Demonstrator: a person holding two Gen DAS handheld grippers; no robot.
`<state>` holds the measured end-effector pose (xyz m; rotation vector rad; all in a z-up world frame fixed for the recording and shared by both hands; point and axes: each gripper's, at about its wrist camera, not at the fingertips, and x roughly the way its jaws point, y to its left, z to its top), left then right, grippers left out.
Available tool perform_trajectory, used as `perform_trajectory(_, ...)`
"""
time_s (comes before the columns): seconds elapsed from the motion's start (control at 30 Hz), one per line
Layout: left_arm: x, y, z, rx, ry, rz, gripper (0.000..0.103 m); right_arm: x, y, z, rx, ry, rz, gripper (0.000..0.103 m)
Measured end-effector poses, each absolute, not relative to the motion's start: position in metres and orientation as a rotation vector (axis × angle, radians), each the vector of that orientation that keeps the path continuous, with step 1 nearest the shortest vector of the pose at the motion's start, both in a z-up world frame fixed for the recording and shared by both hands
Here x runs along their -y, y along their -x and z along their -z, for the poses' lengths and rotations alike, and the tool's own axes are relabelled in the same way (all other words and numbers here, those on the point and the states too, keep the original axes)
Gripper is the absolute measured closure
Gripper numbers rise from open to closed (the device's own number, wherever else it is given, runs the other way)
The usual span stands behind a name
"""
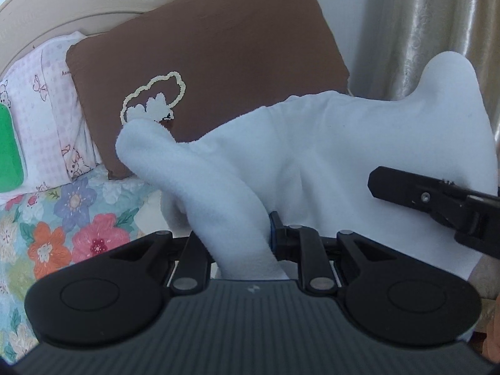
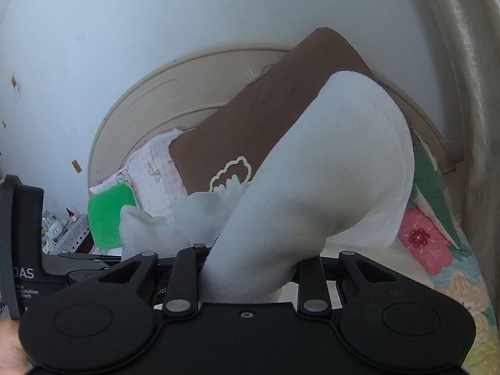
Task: Fold clothes
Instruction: 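Carry the gripped white shirt with both grippers toward the brown pillow, then lay the shirt down beside the brown pillow and open both grippers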
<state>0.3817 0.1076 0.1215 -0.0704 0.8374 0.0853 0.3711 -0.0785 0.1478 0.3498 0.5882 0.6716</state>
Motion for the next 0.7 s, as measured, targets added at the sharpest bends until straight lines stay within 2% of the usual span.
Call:
perform_trajectory(0.17, -0.126, -0.434, -0.103, -0.799, 0.038, -0.117, 0.086, 0.061, -0.414, -0.11, -0.479, -0.406, -0.701, 0.071)
perform_trajectory(0.3, -0.138, -0.478, -0.049, -0.861, -0.062, -0.132, 0.083, 0.055, -0.456, -0.041, -0.566, -0.471, -0.605, 0.07)
perform_trajectory(0.43, -0.157, -0.511, 0.034, -0.997, 0.063, -0.19, 0.082, 0.051, -0.477, 0.03, -0.712, -0.465, -0.531, 0.069)
perform_trajectory(0.53, -0.164, -0.515, 0.056, -0.988, 0.124, -0.208, 0.08, 0.062, -0.475, 0.05, -0.715, -0.554, -0.589, 0.057)
perform_trajectory(0.6, -0.167, -0.518, 0.058, -0.991, 0.12, -0.19, 0.079, 0.072, -0.475, 0.049, -0.715, -0.582, -0.599, 0.056)
perform_trajectory(0.67, -0.17, -0.521, 0.058, -0.997, 0.118, -0.172, 0.078, 0.083, -0.476, 0.044, -0.707, -0.591, -0.569, 0.037)
perform_trajectory(0.7, -0.173, -0.52, 0.058, -0.996, 0.129, -0.164, 0.078, 0.092, -0.473, 0.04, -0.683, -0.605, -0.541, 0.034)
